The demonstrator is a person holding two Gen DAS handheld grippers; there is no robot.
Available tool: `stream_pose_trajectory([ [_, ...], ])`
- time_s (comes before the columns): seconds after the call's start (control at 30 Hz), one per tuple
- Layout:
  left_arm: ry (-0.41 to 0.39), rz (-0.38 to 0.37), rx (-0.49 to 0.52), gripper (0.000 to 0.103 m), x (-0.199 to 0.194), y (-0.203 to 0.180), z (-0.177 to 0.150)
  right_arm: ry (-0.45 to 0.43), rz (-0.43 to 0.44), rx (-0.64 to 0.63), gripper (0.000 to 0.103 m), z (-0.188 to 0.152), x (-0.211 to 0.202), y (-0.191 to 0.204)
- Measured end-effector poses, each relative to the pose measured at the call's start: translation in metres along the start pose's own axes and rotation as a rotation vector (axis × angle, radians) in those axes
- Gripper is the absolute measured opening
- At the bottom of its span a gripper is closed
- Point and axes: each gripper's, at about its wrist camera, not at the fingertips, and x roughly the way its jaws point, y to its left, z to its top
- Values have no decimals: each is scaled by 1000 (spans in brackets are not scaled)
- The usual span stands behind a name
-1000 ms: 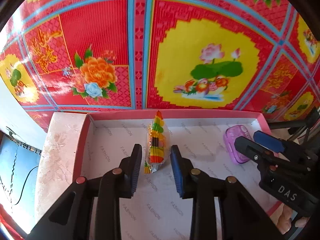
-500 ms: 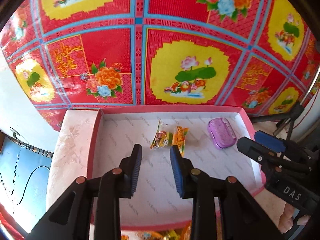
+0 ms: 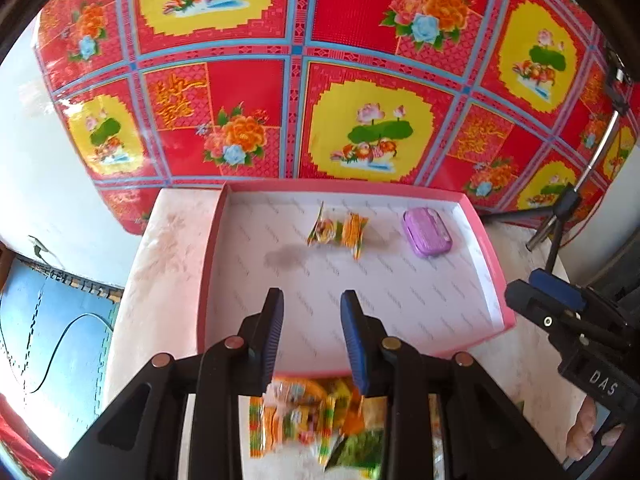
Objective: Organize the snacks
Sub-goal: 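Lower the tin into the pink box with the right tool while the left tool releases the gummy bag there, then withdraw both open tools from the box back toward the remaining snacks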
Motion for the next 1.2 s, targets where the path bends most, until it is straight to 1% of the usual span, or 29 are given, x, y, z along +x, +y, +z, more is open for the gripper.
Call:
stream_pose_trajectory([
  [0.13,6,-8,-2,31,-13,1,-15,8,-6,19,56,-17,-9,-5],
  [0.5,25,-22,-3,31,-34,3,-49,49,-21,64,56,-63,-33,-18],
  [0.77,40,-33,-15,31,-42,7,-71,84,-27,59,56,-96,-54,-13],
  [1.1,69,-27,-40,31,-47,14,-100,134,-27,61,57,-137,-65,-2],
  [1.17,77,-29,-43,31,-47,14,-104,138,-27,70,58,-145,-69,-2],
  [1.2,80,-30,-43,31,-47,13,-106,139,-28,74,61,-148,-70,-3],
])
